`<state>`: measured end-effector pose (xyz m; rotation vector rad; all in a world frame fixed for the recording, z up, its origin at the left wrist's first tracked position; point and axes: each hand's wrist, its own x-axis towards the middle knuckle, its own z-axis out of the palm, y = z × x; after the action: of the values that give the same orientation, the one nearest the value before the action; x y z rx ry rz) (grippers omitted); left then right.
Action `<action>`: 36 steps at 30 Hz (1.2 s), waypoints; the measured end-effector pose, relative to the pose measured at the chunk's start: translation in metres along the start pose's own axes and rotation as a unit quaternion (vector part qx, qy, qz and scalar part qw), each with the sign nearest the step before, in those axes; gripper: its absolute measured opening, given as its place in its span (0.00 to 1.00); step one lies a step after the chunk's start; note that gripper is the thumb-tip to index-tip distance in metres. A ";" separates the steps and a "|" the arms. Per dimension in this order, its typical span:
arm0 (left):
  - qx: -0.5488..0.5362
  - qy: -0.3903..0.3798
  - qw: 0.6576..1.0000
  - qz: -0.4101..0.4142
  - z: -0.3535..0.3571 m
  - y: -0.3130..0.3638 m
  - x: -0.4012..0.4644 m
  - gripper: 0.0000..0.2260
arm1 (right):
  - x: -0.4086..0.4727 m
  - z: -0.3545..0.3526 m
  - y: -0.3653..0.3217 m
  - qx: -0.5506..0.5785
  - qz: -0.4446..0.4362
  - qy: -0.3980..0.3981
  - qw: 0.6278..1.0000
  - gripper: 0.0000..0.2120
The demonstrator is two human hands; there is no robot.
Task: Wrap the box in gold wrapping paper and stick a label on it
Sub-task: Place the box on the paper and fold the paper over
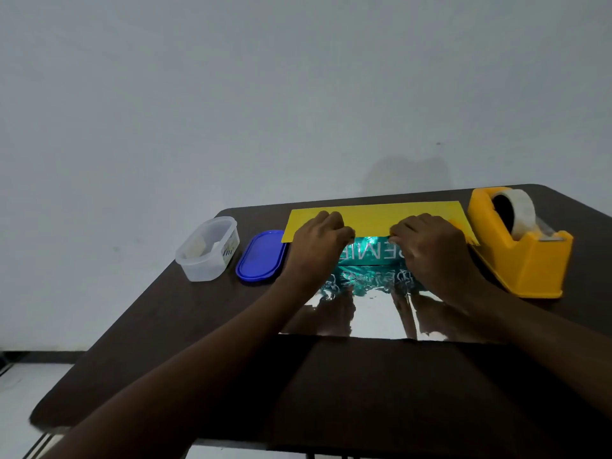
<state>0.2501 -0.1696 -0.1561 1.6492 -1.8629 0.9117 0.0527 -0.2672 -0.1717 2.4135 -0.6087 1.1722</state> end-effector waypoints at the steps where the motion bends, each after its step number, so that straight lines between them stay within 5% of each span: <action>1: -0.003 0.002 1.000 -0.003 0.000 -0.001 -0.001 0.07 | 0.000 0.000 -0.001 0.001 -0.003 0.004 1.000 0.15; 6: 0.004 -0.014 1.000 0.005 -0.001 -0.006 -0.004 0.10 | 0.000 -0.004 -0.006 -0.001 -0.016 0.027 1.000 0.14; 9: -0.004 -0.006 1.000 0.026 -0.004 -0.009 -0.005 0.02 | 0.000 -0.003 -0.008 -0.006 0.000 0.018 1.000 0.04; 12: -0.027 -0.016 0.999 -0.003 -0.008 -0.008 -0.007 0.15 | 0.000 -0.002 -0.009 0.012 0.036 -0.002 0.999 0.10; 15: -0.055 -0.017 0.997 -0.055 -0.009 -0.010 0.001 0.13 | -0.002 -0.003 -0.011 0.024 0.038 -0.006 0.999 0.06; 22: -0.081 -0.132 0.987 -0.044 -0.014 0.002 0.033 0.04 | -0.008 -0.008 -0.015 -0.019 0.035 -0.092 0.995 0.17; 28: -0.079 -0.117 0.989 -0.037 -0.011 -0.001 0.032 0.04 | -0.009 -0.013 -0.045 -0.075 0.032 -0.126 0.989 0.18; 36: -0.076 -0.110 0.990 -0.049 -0.004 0.000 0.035 0.04 | -0.021 -0.007 -0.039 -0.015 0.042 -0.197 0.979 0.30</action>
<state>0.2441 -0.1893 -0.1280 1.7880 -1.9217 0.5515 0.0577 -0.2268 -0.1901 2.6347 -0.8471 0.7060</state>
